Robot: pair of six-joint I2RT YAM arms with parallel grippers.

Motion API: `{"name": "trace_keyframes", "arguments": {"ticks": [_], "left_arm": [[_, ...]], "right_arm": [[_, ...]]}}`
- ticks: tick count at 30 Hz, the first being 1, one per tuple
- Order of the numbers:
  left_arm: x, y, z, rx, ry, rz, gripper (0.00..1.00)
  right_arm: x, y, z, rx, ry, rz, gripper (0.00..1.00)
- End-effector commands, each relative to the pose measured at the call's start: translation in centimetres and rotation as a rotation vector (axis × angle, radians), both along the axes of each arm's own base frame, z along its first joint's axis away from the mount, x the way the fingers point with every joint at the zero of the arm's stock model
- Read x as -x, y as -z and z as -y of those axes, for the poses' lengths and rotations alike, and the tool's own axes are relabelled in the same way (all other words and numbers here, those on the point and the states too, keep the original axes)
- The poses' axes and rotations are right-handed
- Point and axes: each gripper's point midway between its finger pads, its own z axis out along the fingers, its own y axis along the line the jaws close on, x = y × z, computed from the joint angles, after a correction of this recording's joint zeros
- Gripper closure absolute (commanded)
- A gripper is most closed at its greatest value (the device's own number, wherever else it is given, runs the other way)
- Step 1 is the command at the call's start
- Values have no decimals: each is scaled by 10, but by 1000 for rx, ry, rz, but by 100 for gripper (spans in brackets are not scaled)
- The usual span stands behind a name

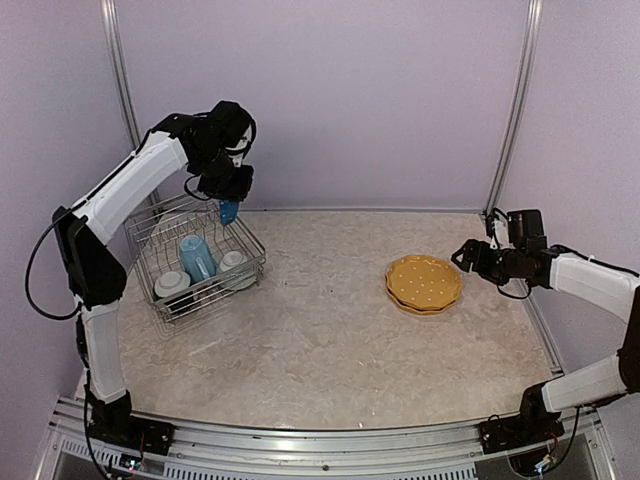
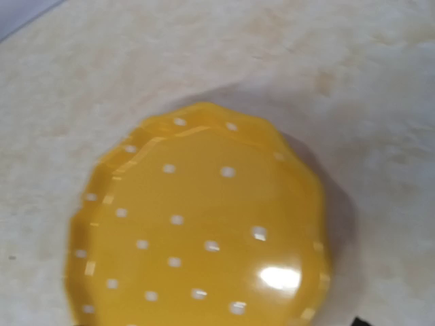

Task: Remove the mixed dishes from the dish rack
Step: Pass from the left arm to the right

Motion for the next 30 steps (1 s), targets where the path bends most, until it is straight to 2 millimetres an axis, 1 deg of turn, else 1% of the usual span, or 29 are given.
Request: {"name": "trace_keyframes", "arguments": {"ticks": [1, 4, 8, 13, 15, 17, 19, 24, 30], "left_arm": [[9, -53, 43, -108, 165, 250, 100], [23, -49, 70, -188, 240, 283, 100], [39, -37, 109, -292, 353, 319, 100], [71, -9, 167, -349, 540, 333, 100], [84, 2, 187, -376, 615, 351, 100], [94, 10, 204, -405, 673, 375, 100], [100, 17, 215, -436, 709, 391, 100], [103, 35, 230, -521, 755, 416, 100], [108, 41, 242, -573, 795, 450, 100]], "right_arm": [[-11, -28, -26, -65, -60, 52, 19], [-19, -39, -44, -94, -95, 68, 18], [-30, -54, -72, -174, -157, 86, 19], [-42, -69, -109, -280, -231, 95, 18], [-48, -74, -119, -328, -247, 88, 18], [-55, -75, -125, -355, -249, 72, 18], [-61, -80, -129, -377, -249, 69, 18], [-71, -93, -137, -449, -249, 63, 19], [-78, -96, -150, -556, -255, 21, 19]]}}
